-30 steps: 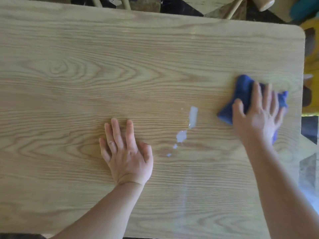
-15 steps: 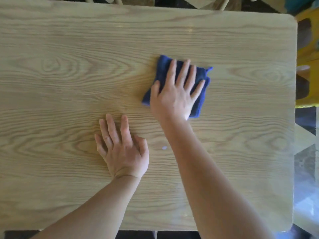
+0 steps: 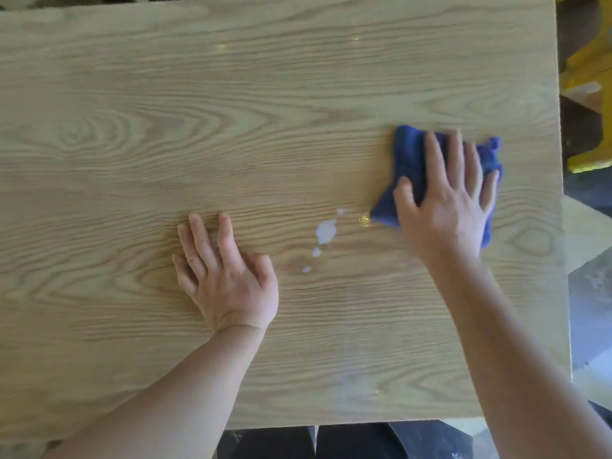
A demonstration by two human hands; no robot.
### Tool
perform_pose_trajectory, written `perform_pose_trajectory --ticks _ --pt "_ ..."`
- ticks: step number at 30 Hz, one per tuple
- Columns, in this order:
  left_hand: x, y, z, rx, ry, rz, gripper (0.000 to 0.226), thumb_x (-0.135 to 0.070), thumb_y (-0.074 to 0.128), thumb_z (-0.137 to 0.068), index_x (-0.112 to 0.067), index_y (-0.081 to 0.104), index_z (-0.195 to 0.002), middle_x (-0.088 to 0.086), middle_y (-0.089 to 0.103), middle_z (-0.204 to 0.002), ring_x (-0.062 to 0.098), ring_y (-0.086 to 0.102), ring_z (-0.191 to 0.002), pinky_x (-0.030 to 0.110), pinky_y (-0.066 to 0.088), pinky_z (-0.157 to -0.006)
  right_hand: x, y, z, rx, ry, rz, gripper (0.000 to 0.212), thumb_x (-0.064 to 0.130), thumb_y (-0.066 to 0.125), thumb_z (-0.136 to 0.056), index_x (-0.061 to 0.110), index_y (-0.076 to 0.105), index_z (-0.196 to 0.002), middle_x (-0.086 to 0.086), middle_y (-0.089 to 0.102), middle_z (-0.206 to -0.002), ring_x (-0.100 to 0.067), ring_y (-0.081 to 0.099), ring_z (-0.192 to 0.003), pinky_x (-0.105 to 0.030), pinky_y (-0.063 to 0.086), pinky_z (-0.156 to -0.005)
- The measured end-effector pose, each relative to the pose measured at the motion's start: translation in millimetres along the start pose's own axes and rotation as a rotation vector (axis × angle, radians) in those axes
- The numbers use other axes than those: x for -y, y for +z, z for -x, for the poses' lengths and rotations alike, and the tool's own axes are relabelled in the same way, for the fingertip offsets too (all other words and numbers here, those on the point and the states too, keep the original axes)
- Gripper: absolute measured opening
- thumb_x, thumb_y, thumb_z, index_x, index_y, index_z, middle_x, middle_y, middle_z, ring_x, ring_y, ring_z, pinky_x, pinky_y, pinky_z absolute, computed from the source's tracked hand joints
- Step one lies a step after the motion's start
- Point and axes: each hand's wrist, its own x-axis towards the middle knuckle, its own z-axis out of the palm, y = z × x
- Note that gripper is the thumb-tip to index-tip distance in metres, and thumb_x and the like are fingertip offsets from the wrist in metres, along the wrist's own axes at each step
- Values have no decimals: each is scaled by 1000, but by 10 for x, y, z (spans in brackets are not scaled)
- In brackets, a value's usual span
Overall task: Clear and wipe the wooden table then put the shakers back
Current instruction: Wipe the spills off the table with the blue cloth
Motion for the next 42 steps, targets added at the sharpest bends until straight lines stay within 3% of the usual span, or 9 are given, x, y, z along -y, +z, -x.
perform_pose_trajectory --ticks 4,9,17,21,27,31,35,38,42 --pt "-5 -10 -4 -12 -3 -5 69 -35 42 -83 -21 36 -151 13 19 -167 34 13 -156 55 10 -123 -456 -90 159 -32 296 -38 72 52 36 -92 29 22 -158 -2 12 -168 -20 8 -155 -56 2 -124" --pt "-6 2 -4 -22 7 -13 68 -33 44 -85 -20 36 -151 13 20 -167 33 14 -155 55 11 -123 30 26 25 -49 439 -18 75 46 35 -93 19 15 -160 -13 5 -168 -29 3 -155 -59 -1 -122" --pt "10 42 2 -38 8 -6 67 -36 41 -86 -23 34 -151 10 18 -168 30 11 -156 54 9 -124 1525 370 233 33 -160 -7 77 49 42 -88 19 29 -157 -15 17 -166 -32 12 -154 -61 3 -121" --pt "43 68 10 -33 -6 32 63 -34 41 -88 -26 33 -150 5 16 -168 25 8 -157 54 10 -124 1806 479 250 75 -377 -7 72 47 42 -91 22 29 -157 -11 18 -167 -28 11 -154 -59 2 -121" --pt "12 31 15 -64 5 39 63 -29 39 -87 -24 35 -149 8 19 -167 30 12 -156 56 12 -123 1197 260 294 74 -436 -44 70 48 48 -86 30 39 -153 0 28 -164 -21 22 -153 -51 9 -124" --pt "21 22 1 -44 4 33 66 -30 42 -84 -24 35 -150 11 19 -167 32 13 -156 55 11 -124 187 51 565 54 -248 16 72 45 50 -86 29 35 -154 -2 25 -165 -23 20 -153 -52 11 -124" --pt "9 28 0 -45 14 22 67 -31 42 -84 -24 35 -150 12 20 -167 33 14 -156 55 11 -124 -791 -130 1508 171 15 83 72 46 38 -90 25 21 -157 1 4 -169 -23 5 -155 -59 10 -122" --pt "22 38 -2 -43 23 13 67 -31 42 -85 -23 35 -151 13 20 -167 34 14 -155 56 12 -123 -936 -121 1872 216 80 106 73 45 35 -90 21 20 -157 0 1 -169 -26 3 -155 -59 6 -122" --pt "25 48 3 -44 26 10 67 -30 42 -86 -23 34 -152 14 20 -167 34 14 -155 58 13 -123 -606 -29 1637 165 143 65 76 42 36 -90 17 17 -159 -13 7 -168 -31 4 -154 -63 5 -121"
